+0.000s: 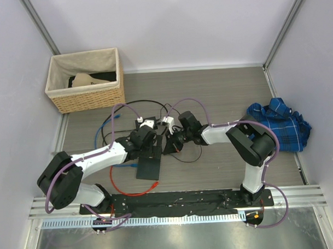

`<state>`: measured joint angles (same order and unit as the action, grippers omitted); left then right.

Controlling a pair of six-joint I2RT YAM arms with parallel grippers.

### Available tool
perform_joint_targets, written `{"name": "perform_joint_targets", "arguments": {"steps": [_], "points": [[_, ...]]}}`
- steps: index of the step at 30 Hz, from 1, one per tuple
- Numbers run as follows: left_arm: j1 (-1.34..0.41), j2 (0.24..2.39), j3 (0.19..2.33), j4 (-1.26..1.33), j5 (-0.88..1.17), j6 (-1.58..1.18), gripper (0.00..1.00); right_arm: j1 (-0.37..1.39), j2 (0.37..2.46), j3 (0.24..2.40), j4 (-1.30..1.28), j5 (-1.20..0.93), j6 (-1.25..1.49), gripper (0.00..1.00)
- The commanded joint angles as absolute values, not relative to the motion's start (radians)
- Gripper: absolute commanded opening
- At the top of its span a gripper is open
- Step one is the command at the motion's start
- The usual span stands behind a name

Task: Insert the plug into the switch port

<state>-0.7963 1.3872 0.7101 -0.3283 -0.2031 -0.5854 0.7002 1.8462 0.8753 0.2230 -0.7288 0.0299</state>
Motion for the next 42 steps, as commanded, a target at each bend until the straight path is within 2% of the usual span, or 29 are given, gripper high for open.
{"name": "perform_joint_targets", "arguments": {"steps": [1, 3, 4, 10, 17, 21, 24, 29, 35, 42], "points": [[-0.848, 1.433, 0.695, -0.215, 0.14, -0.598, 1.0, 0.767, 1.853, 0.982, 0.466, -0.701, 0.051, 0.02], [-0.847, 1.411, 0.696, -0.225, 0.1, -0.595, 1.0, 0.753, 1.838, 0.97, 0.443, -0.681, 0.057, 0.04], [-0.847, 1.385, 0.696, -0.241, 0.075, -0.591, 1.0, 0.727, 1.819, 0.962, 0.442, -0.68, 0.067, 0.13], [-0.792, 1.267, 0.701, -0.32, -0.155, -0.578, 1.0, 0.635, 1.672, 0.861, 0.374, -0.595, 0.1, 0.45], [-0.631, 1.048, 0.753, -0.391, -0.346, -0.554, 1.0, 0.496, 1.465, 0.815, 0.175, -0.375, 0.126, 0.64], [-0.558, 0.884, 0.824, -0.494, -0.484, -0.506, 1.0, 0.372, 1.294, 0.839, 0.011, -0.069, 0.182, 0.71], [-0.538, 0.777, 0.905, -0.6, -0.598, -0.457, 1.0, 0.304, 1.142, 0.885, -0.156, 0.157, 0.245, 0.84], [-0.538, 0.631, 1.049, -0.733, -0.748, -0.371, 1.0, 0.279, 0.913, 0.985, -0.363, 0.42, 0.278, 1.0], [-0.537, 0.447, 1.152, -0.743, -0.796, -0.29, 1.0, 0.279, 0.7, 1.061, -0.471, 0.567, 0.241, 1.0], [-0.538, 0.287, 1.158, -0.602, -0.741, -0.209, 1.0, 0.279, 0.581, 1.089, -0.483, 0.592, 0.233, 1.0]]}}
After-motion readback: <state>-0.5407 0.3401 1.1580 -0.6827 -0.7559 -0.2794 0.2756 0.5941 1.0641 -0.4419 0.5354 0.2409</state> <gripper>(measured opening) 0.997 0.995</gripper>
